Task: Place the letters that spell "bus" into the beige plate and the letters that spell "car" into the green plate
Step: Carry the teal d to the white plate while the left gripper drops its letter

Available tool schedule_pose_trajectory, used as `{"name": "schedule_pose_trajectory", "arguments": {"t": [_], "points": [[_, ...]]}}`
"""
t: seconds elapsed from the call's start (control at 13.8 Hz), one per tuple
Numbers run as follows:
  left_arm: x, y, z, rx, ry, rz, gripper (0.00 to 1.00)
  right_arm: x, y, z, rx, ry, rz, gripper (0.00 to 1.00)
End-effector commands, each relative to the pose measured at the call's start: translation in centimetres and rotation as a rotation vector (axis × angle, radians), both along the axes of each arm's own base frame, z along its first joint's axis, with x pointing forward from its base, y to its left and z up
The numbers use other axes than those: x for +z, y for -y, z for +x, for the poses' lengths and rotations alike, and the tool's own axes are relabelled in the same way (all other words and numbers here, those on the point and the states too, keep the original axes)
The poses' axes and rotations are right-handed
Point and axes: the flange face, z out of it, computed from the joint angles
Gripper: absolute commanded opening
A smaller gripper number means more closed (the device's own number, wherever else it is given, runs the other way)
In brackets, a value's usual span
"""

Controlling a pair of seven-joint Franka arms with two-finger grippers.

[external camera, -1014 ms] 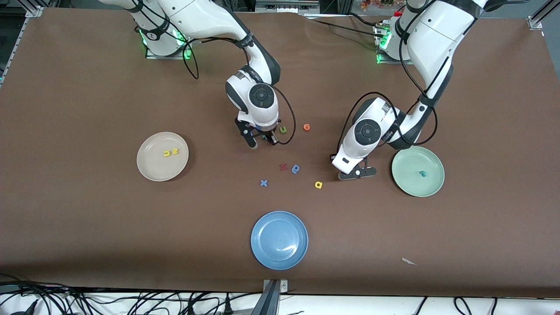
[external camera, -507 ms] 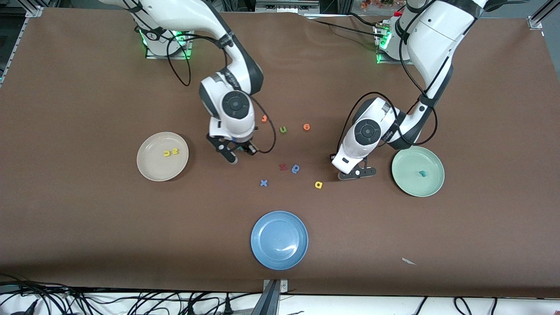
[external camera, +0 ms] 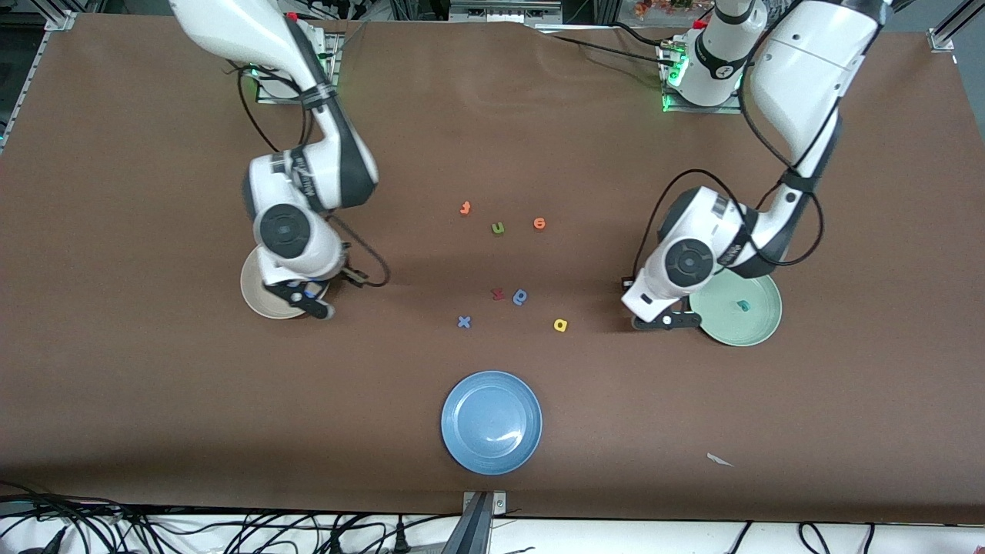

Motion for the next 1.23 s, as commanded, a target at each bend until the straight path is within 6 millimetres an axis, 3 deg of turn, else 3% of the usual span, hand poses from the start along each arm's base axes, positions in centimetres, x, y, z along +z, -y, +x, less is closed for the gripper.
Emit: {"name": "schedule_pose_trajectory", "arguments": {"t": [0.0, 0.22, 0.29, 0.36, 0.43, 0.51, 0.58, 0.65, 0.72, 0.94, 1.16], "points": [[2.9, -5.4, 0.5, -0.109, -0.061, 0.016, 0.08, -0.3, 6.5, -0.5, 0.088, -0.038, 0.098, 0.08], [3.7, -11.3, 1.5, -0.174, -0.078, -0.026, 0.09, -3.7, 14.3, 0.2, 0.102, -0.044, 0.168, 0.11], [3.5, -12.6, 1.6, -0.196, -0.084, -0.030, 0.10, -4.8, 15.3, 0.2, 0.137, -0.051, 0.207, 0.11], [2.8, -14.0, 1.7, -0.226, -0.093, -0.022, 0.19, -5.9, 16.6, 0.1, 0.141, -0.051, 0.244, 0.11], [1.7, -15.3, 1.7, -0.237, -0.110, -0.030, 0.58, -6.5, 17.1, 0.1, 0.135, -0.051, 0.258, 0.11], [1.6, -16.3, 2.1, -0.227, -0.109, -0.044, 1.00, -6.6, 16.3, 0.4, 0.129, -0.059, 0.256, 0.12], [2.9, -16.3, 3.0, -0.201, -0.080, -0.051, 1.00, -6.9, 15.5, 0.5, 0.117, -0.064, 0.247, 0.16], [4.0, -15.7, 3.8, -0.150, -0.055, -0.088, 1.00, -7.4, 15.4, 0.4, 0.110, -0.071, 0.242, 0.64], [5.2, -14.8, 4.7, -0.076, -0.024, -0.133, 1.00, -7.3, 15.8, 0.5, 0.114, -0.069, 0.244, 1.00], [6.6, -9.2, 7.1, 0.087, 0.042, -0.161, 1.00, -5.1, 14.5, 1.4, 0.136, -0.083, 0.264, 1.00], [5.8, -1.3, 8.4, 0.227, 0.077, -0.140, 1.00, -0.5, 13.7, 3.3, 0.169, -0.141, 0.286, 1.00]]}}
